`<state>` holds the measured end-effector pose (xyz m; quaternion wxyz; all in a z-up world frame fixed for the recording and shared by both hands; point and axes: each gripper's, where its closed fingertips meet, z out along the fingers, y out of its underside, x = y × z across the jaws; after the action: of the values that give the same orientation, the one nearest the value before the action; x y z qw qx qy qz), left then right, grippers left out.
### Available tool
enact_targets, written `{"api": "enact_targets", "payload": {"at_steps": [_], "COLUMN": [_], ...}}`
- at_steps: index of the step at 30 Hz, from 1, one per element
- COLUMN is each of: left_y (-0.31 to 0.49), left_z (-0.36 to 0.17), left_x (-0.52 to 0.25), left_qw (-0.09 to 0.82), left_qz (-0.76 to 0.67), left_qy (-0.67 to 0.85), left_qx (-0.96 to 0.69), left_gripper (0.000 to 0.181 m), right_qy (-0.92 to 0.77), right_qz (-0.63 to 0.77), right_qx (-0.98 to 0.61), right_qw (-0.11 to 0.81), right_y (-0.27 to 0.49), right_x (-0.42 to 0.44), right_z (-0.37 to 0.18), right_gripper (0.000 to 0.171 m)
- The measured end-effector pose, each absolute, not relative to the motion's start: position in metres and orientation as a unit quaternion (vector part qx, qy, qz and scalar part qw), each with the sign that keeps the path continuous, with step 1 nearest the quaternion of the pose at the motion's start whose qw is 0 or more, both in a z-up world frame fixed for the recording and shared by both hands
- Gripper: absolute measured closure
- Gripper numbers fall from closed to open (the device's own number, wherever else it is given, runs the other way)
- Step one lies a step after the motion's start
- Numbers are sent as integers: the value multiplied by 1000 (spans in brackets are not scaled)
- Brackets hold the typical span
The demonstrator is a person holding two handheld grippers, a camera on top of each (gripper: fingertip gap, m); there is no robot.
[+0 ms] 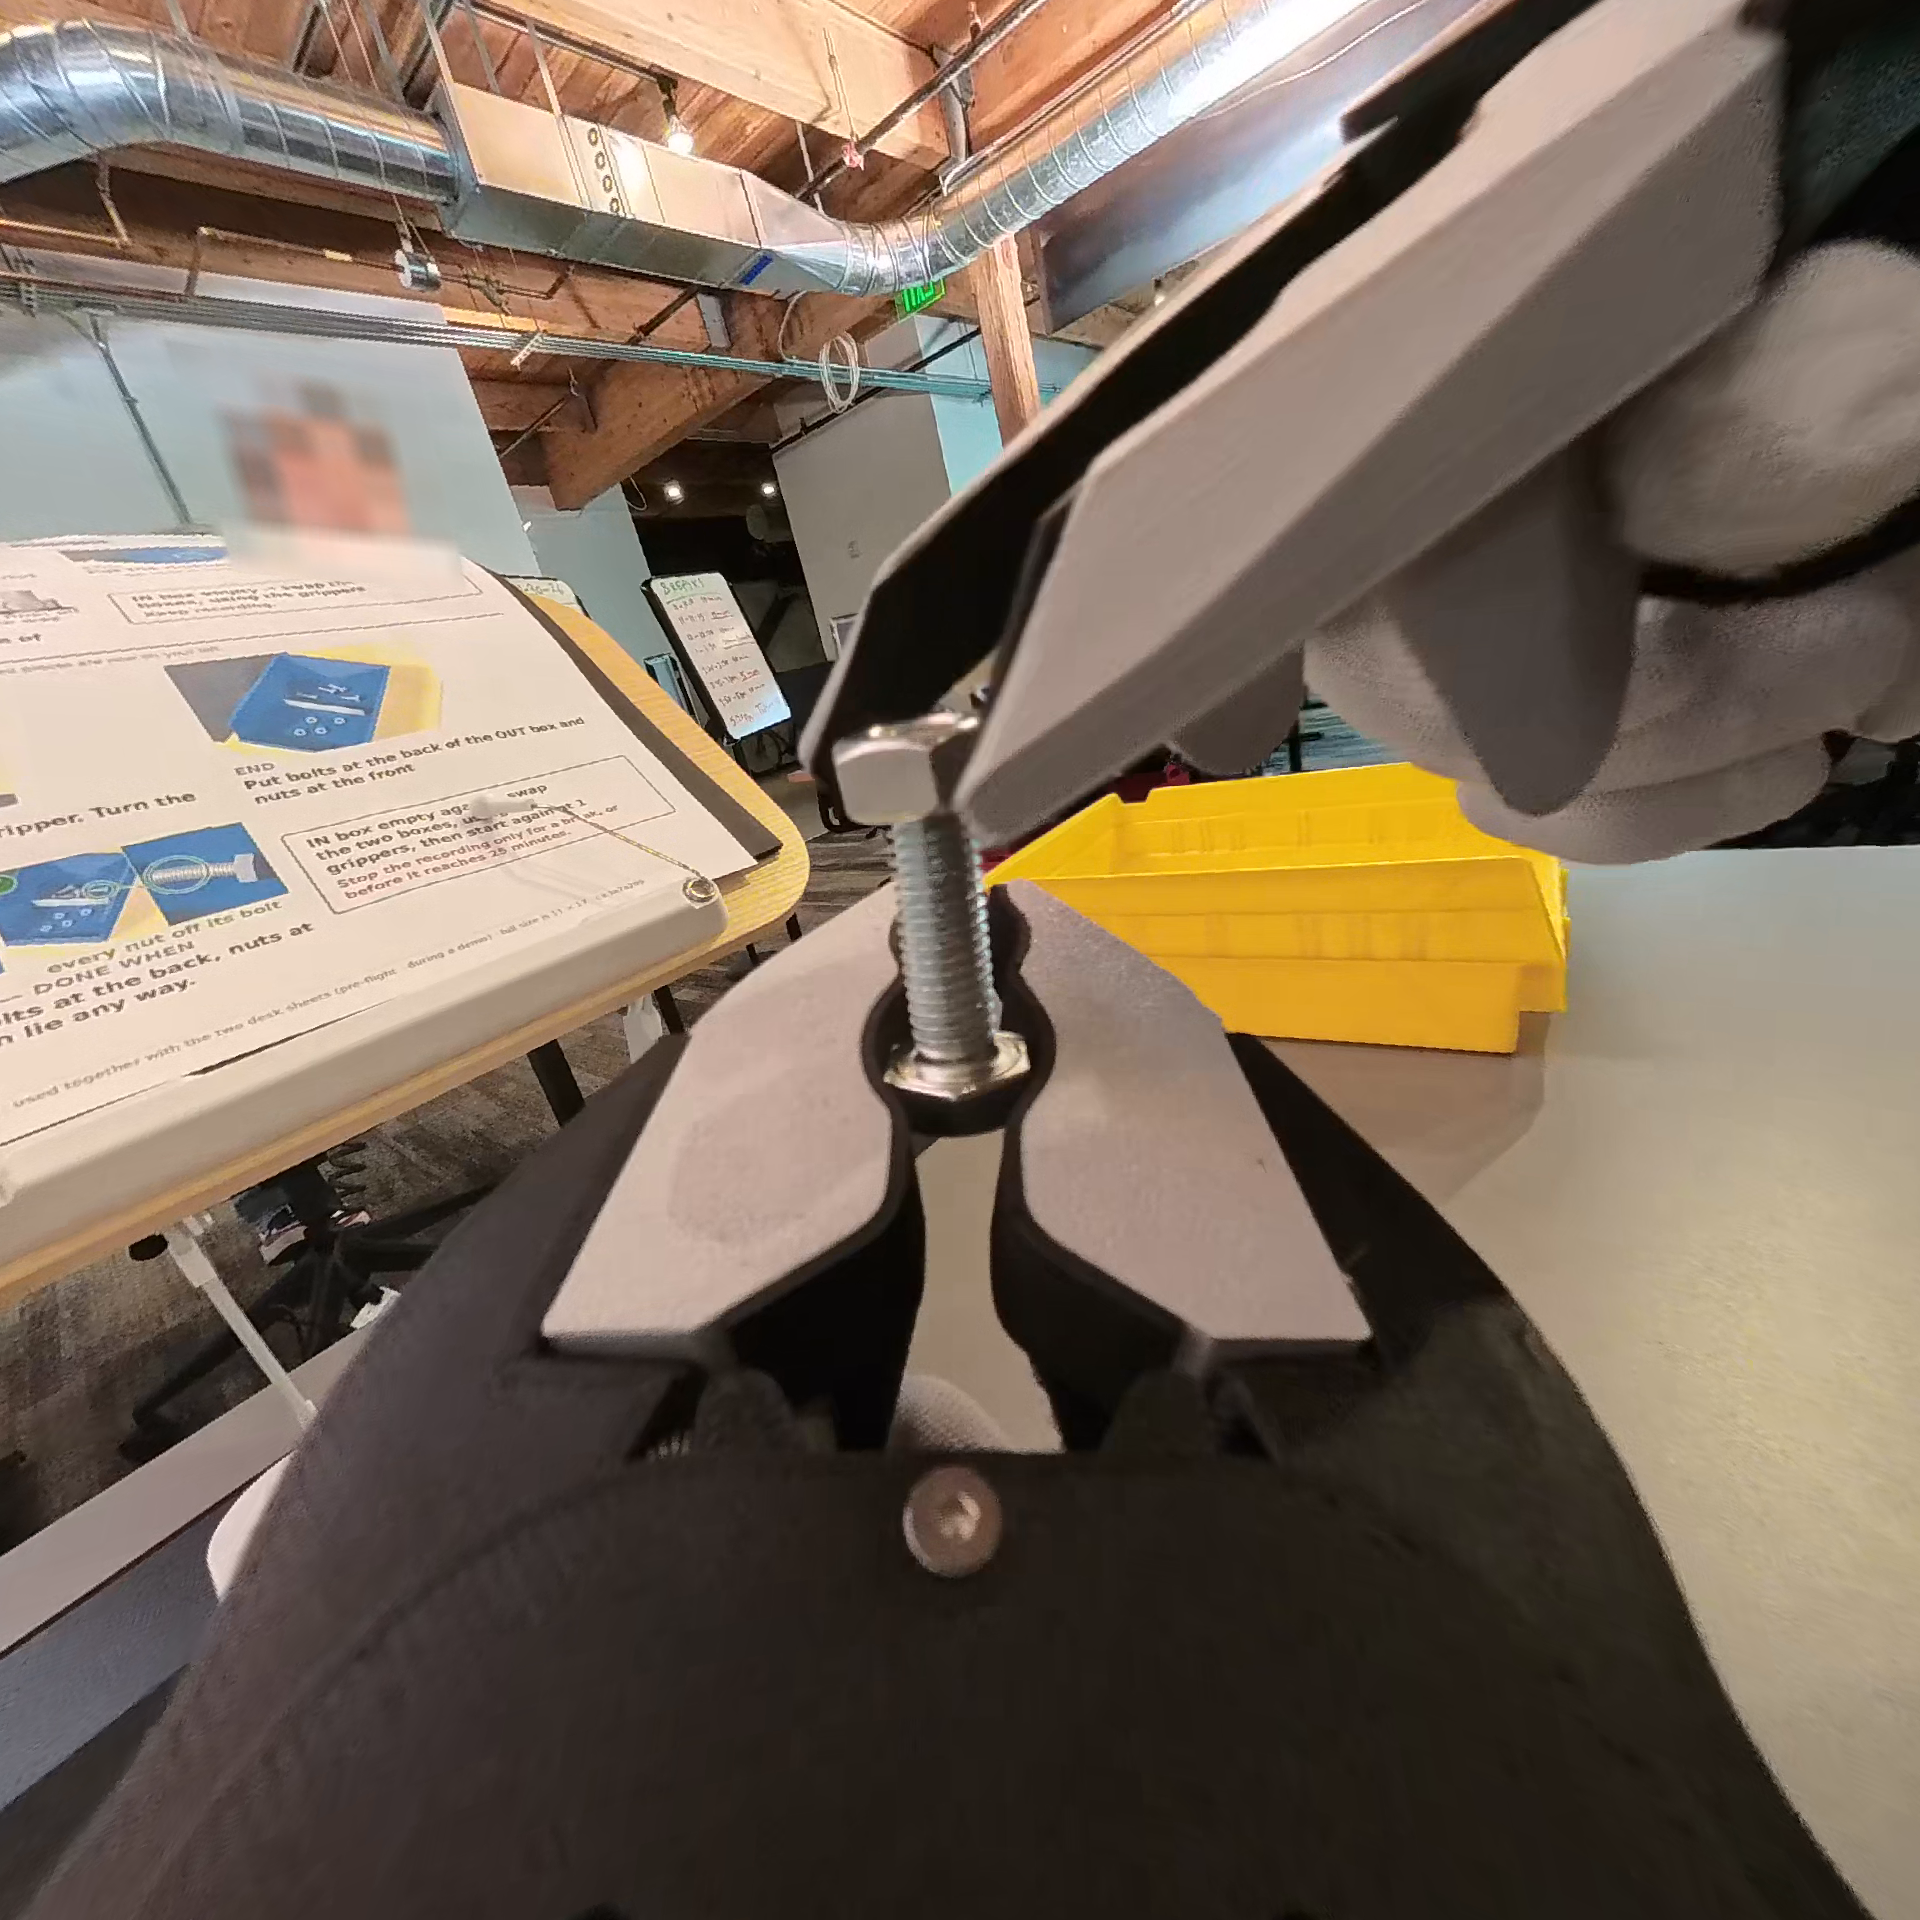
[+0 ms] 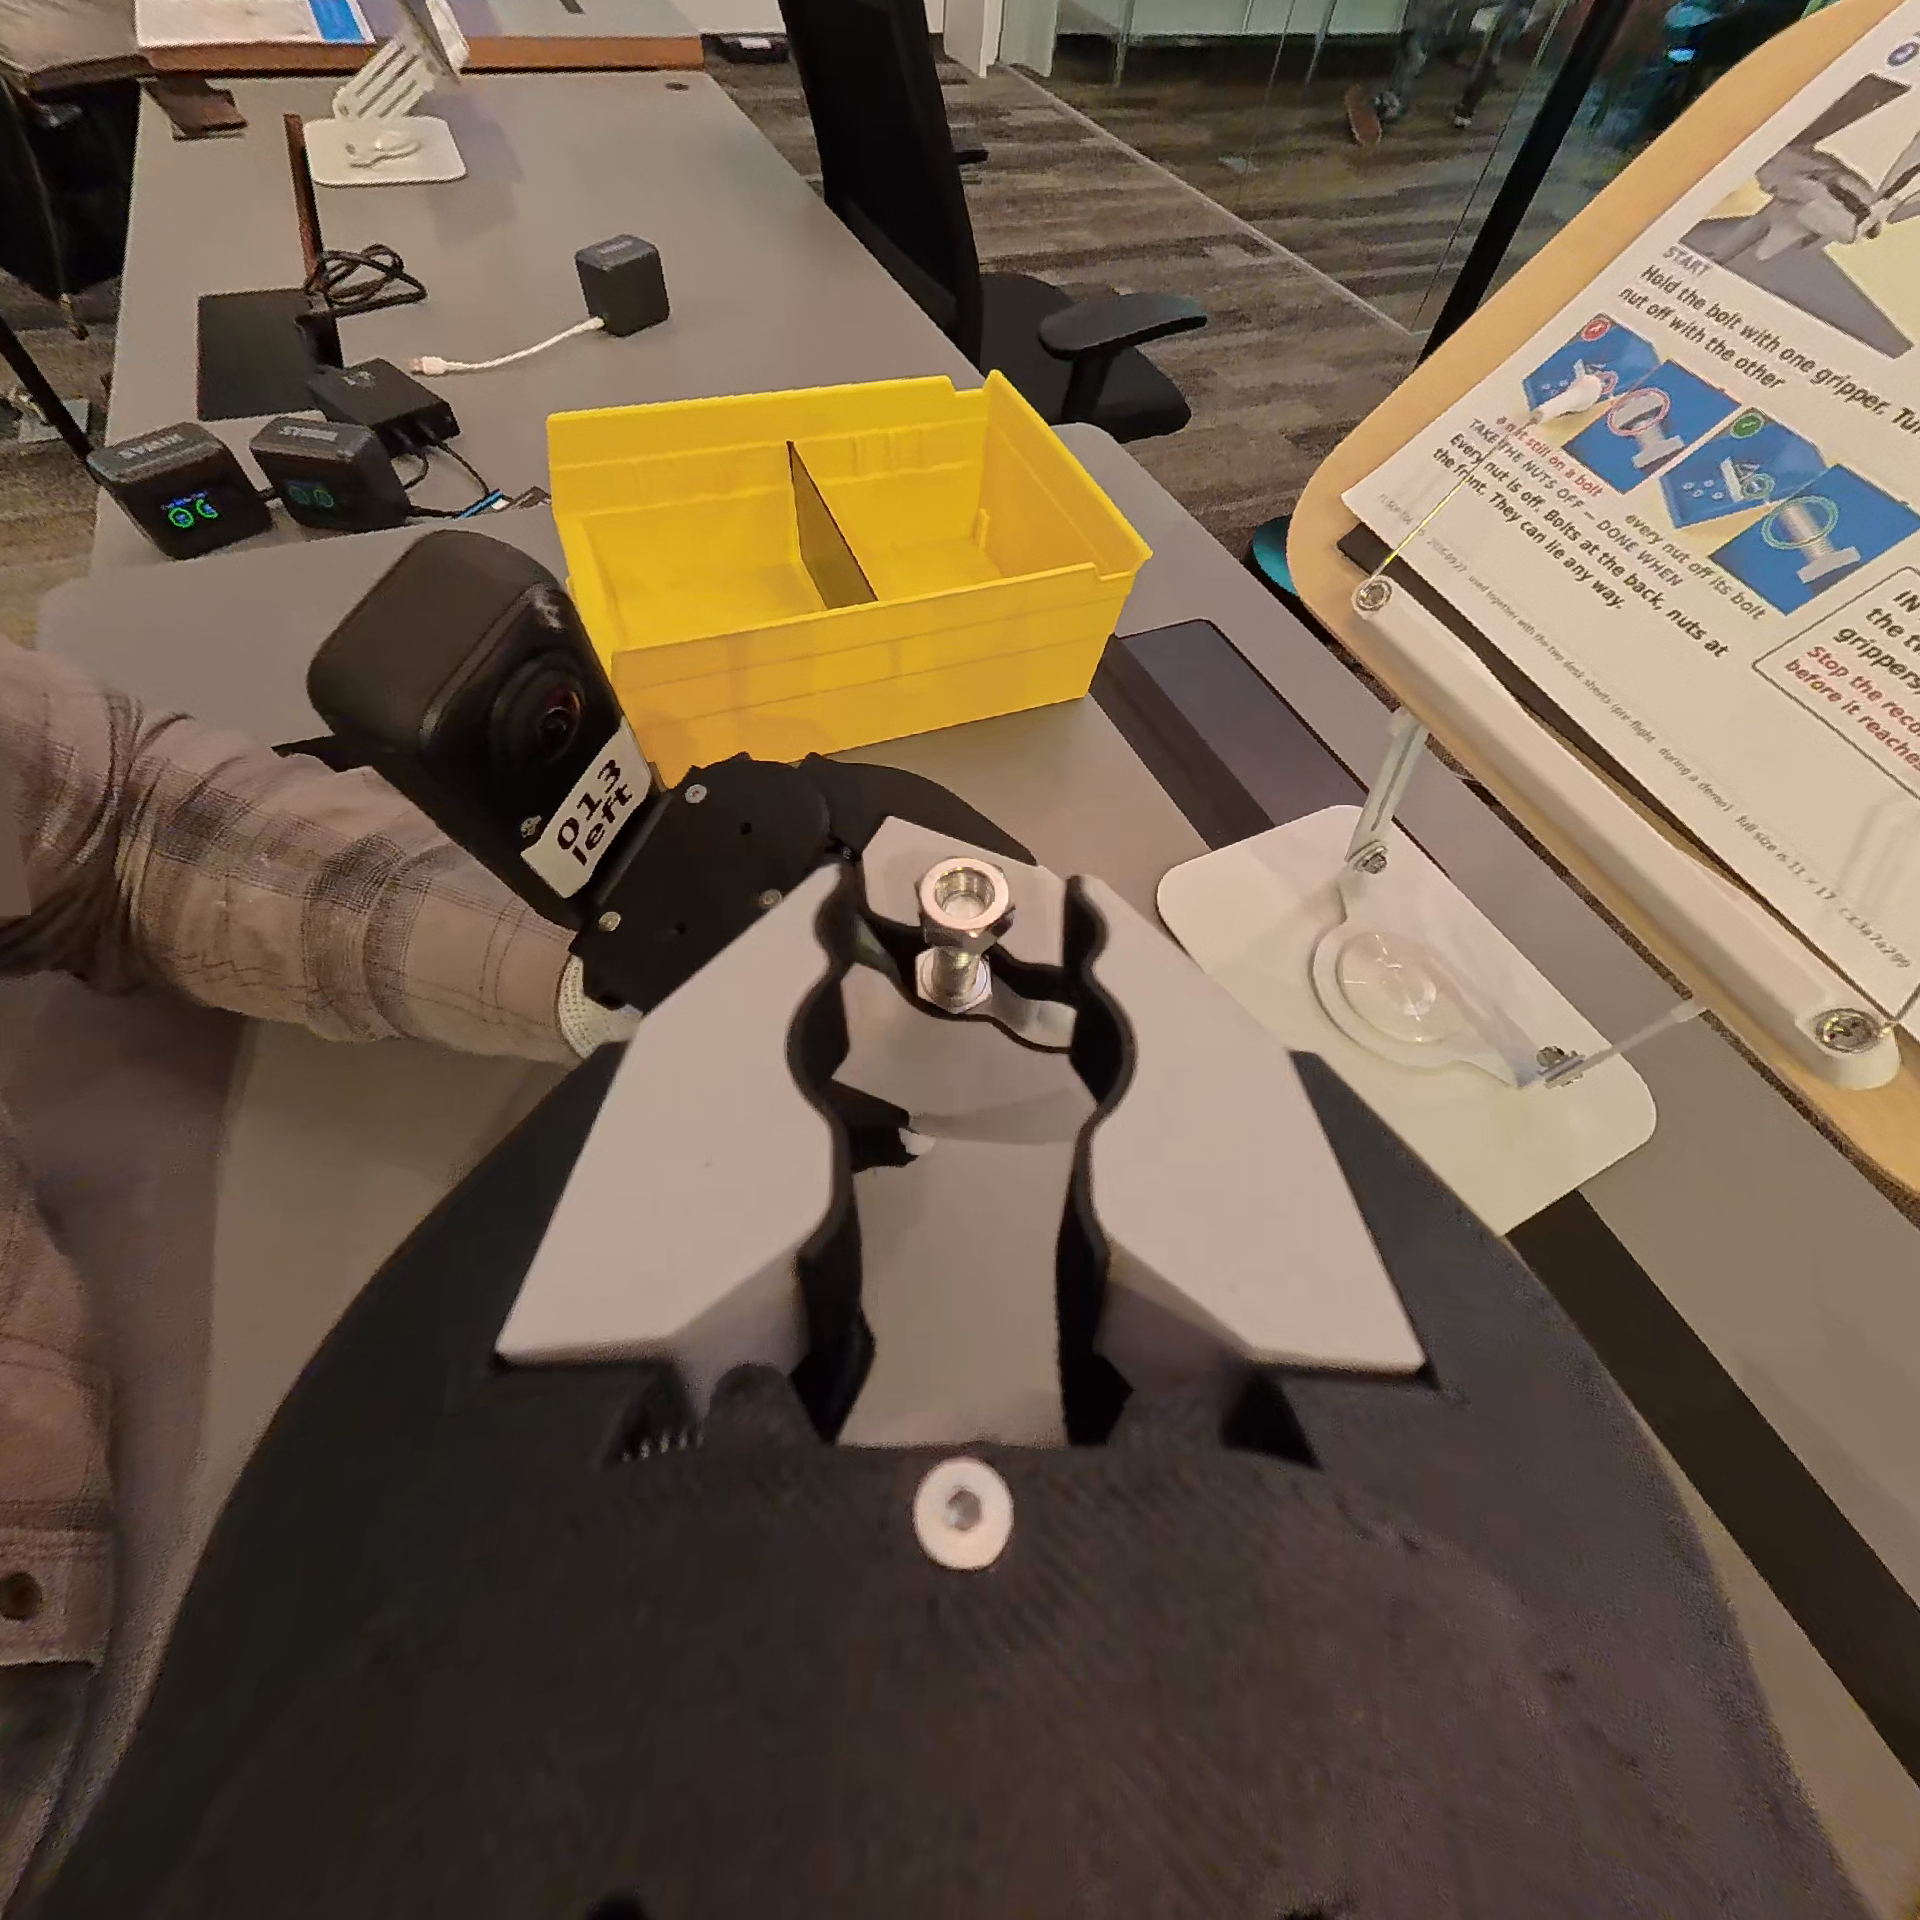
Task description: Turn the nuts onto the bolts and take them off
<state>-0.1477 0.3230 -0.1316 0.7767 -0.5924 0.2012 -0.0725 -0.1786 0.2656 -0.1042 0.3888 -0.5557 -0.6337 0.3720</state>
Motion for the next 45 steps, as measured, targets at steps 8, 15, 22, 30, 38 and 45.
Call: {"api": "enact_targets", "payload": {"at_steps": [8, 15, 22, 30, 38, 45], "left_y": [319, 313, 309, 308, 309, 309], "left_z": [-129, -129, -126, -127, -129, -129], "left_x": [-142, -131, -130, -126, -125, -125], "left_qw": [774, 766, 768, 766, 766, 765], "left_qz": [-111, -152, -160, -164, -161, -160], "left_qy": [213, 237, 241, 248, 249, 248], "left_qx": [-586, -578, -571, -570, -570, -573], "left_gripper": [171, 172, 171, 171, 171, 171], "right_qy": [-682, -787, -789, -784, -770, -770], "right_qz": [376, 358, 404, 430, 444, 421], "right_qx": [-490, -386, -370, -362, -370, -376], "right_qw": [391, 321, 279, 264, 271, 299], "right_y": [261, 256, 258, 255, 253, 254], "right_x": [-168, -160, -166, -164, -162, -161], "right_z": [-90, -89, -95, -103, -103, -104], "right_gripper": [138, 139, 140, 150, 154, 155]}}
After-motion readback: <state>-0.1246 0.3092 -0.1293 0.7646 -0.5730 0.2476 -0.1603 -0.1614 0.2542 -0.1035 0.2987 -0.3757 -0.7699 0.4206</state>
